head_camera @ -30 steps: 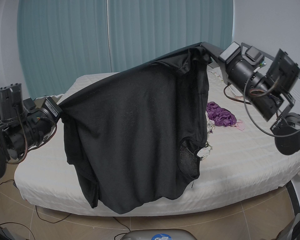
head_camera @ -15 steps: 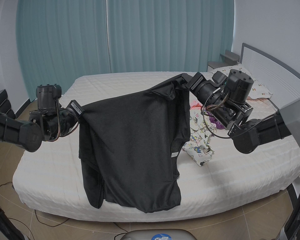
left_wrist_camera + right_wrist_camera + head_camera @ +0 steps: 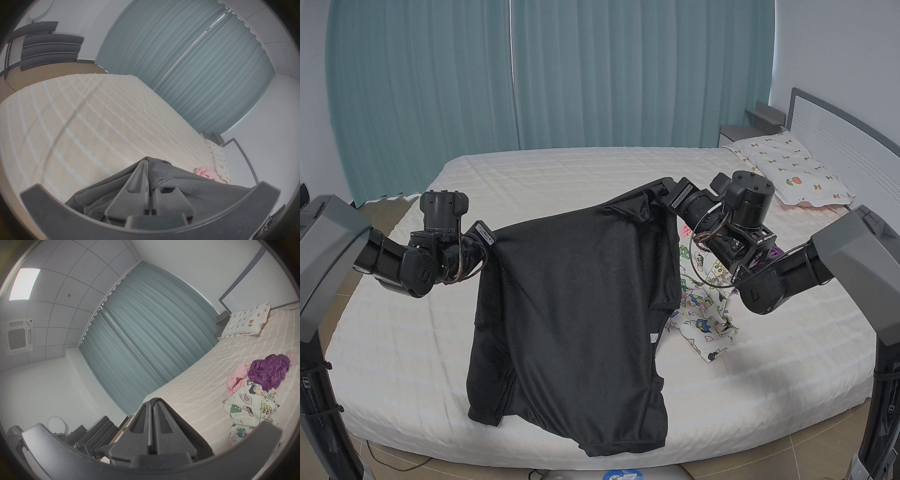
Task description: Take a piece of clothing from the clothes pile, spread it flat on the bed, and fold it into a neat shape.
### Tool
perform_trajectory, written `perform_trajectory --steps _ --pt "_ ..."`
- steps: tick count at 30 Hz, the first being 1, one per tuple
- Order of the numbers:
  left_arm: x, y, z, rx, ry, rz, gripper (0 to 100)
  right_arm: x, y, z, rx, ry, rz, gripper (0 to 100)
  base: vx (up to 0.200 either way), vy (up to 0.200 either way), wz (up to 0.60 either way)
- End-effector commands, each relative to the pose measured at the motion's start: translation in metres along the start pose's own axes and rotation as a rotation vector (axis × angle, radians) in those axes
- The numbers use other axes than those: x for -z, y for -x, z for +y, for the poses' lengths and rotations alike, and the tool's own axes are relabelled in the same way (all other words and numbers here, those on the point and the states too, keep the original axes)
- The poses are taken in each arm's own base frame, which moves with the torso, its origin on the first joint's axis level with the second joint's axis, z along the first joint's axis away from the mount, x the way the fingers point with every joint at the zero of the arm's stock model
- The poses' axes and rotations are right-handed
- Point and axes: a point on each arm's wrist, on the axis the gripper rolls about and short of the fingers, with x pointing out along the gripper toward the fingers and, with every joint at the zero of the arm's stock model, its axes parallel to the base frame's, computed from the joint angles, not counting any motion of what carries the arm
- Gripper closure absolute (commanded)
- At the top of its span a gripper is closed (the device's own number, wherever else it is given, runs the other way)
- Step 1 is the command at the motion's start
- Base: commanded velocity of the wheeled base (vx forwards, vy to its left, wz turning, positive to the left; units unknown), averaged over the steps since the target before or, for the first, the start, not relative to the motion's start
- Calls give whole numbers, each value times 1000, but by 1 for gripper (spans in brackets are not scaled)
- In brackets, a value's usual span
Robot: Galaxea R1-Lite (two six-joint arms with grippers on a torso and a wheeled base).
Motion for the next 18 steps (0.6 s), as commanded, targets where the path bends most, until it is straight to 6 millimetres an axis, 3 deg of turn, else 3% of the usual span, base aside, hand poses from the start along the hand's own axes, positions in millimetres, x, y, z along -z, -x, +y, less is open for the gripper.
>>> perform_trajectory --steps 1,3,4,5,10,18 --pt "18 -27 15 -47 -4 42 100 33 -8 -20 31 9 61 0 0 0 0" --pt "20 -30 16 -48 -2 45 100 37 -9 -22 33 9 66 0 0 0 0" --pt "24 -39 19 -55 -5 49 100 50 -11 -30 45 12 88 0 0 0 0" --pt "26 -42 20 -57 -4 51 0 55 -13 -33 48 12 94 0 0 0 0" --pt "34 -62 27 -96 -12 31 0 77 -13 -56 108 21 134 0 0 0 0" --pt "29 -73 36 -159 -61 -5 0 75 10 -67 169 32 209 0 0 0 0"
